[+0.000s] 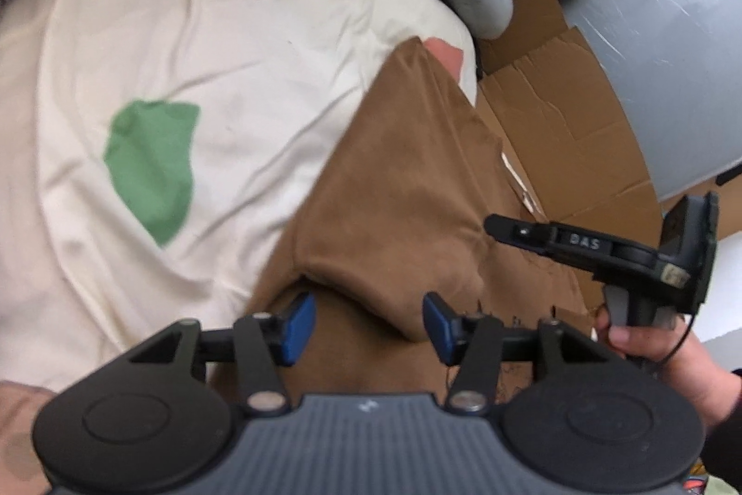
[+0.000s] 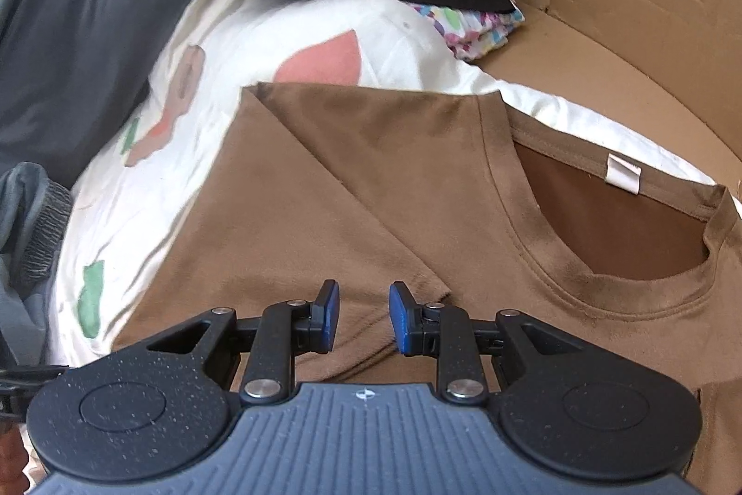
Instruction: Fold clothes
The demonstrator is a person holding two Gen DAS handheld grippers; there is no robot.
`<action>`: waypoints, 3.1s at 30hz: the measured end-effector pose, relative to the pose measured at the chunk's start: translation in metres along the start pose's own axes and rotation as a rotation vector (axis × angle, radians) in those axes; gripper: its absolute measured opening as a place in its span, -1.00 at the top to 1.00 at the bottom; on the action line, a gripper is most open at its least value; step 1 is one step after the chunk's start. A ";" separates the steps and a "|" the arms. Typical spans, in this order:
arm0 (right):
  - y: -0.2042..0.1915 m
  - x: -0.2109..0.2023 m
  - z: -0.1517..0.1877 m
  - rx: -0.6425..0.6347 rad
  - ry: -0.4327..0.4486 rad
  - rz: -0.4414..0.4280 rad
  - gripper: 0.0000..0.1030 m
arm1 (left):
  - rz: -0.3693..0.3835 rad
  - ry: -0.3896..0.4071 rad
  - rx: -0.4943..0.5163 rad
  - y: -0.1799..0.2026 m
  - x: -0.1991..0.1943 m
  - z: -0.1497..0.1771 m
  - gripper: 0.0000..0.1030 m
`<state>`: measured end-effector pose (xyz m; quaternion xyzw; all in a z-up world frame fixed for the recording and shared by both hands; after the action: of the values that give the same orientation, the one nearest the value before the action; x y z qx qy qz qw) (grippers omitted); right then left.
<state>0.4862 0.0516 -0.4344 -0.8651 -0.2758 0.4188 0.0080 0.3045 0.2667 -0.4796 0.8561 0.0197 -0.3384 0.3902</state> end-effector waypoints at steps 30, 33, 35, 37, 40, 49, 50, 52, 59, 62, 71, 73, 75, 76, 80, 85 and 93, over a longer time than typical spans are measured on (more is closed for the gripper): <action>0.022 0.015 0.013 0.045 -0.020 0.001 0.52 | 0.308 0.026 -0.216 -0.017 0.012 0.010 0.58; 0.021 0.016 0.014 0.048 -0.019 0.003 0.52 | 0.277 0.022 -0.216 -0.018 0.019 0.014 0.56; 0.021 0.016 0.014 0.052 -0.020 0.004 0.52 | 0.271 0.011 -0.212 -0.016 0.024 0.017 0.55; 0.022 0.016 0.013 0.055 -0.021 0.004 0.52 | 0.276 -0.012 -0.202 -0.011 0.029 0.021 0.55; 0.021 0.016 0.013 0.055 -0.021 0.008 0.52 | 0.281 -0.060 -0.212 -0.006 0.034 0.029 0.82; 0.018 0.009 0.008 0.038 0.003 0.017 0.50 | 0.261 -0.107 -0.315 -0.024 0.034 0.044 0.88; 0.018 0.008 0.008 0.034 0.004 0.017 0.50 | 0.256 -0.110 -0.310 -0.025 0.033 0.044 0.88; 0.017 0.005 0.007 0.027 0.006 0.020 0.50 | 0.247 -0.103 -0.305 -0.027 0.030 0.042 0.89; 0.027 -0.002 0.002 0.051 0.032 0.072 0.17 | 0.266 -0.068 -0.320 -0.030 0.020 0.029 0.89; 0.032 0.001 0.003 0.049 0.029 0.099 0.12 | 0.269 -0.064 -0.317 -0.029 0.020 0.028 0.89; 0.018 0.008 0.004 -0.061 -0.005 0.071 1.00 | 0.269 -0.045 -0.326 -0.020 0.016 0.027 0.90; 0.016 0.004 -0.002 -0.076 0.012 0.078 1.00 | 0.277 -0.041 -0.343 -0.020 0.014 0.026 0.91; 0.015 0.000 -0.008 -0.092 0.029 0.085 1.00 | 0.268 -0.048 -0.341 -0.018 0.016 0.028 0.91; 0.017 0.000 -0.009 -0.088 0.030 0.099 1.00 | 0.246 -0.058 -0.330 -0.019 0.018 0.030 0.91; 0.026 0.010 -0.003 -0.068 -0.027 0.154 1.00 | 0.134 -0.111 -0.284 -0.024 0.030 0.039 0.88; 0.023 -0.001 -0.003 -0.064 0.000 0.128 0.92 | 0.109 -0.104 -0.206 -0.019 0.022 0.028 0.58; 0.009 -0.013 -0.012 -0.040 0.050 0.083 0.92 | 0.056 -0.004 -0.156 -0.032 -0.008 0.000 0.42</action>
<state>0.4928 0.0401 -0.4194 -0.8861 -0.2478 0.3912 -0.0199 0.2888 0.2905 -0.4963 0.8225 0.0214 -0.3266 0.4651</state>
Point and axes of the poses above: each gripper's, at about its wrist camera, not at the fingertips, and x roughly the way its jaws point, y to its right, z to its underside, the point moved 4 cm from there along x, roughly the way its jaws point, and after that the axes turned 12 degrees about y, right-handed, at the moved point
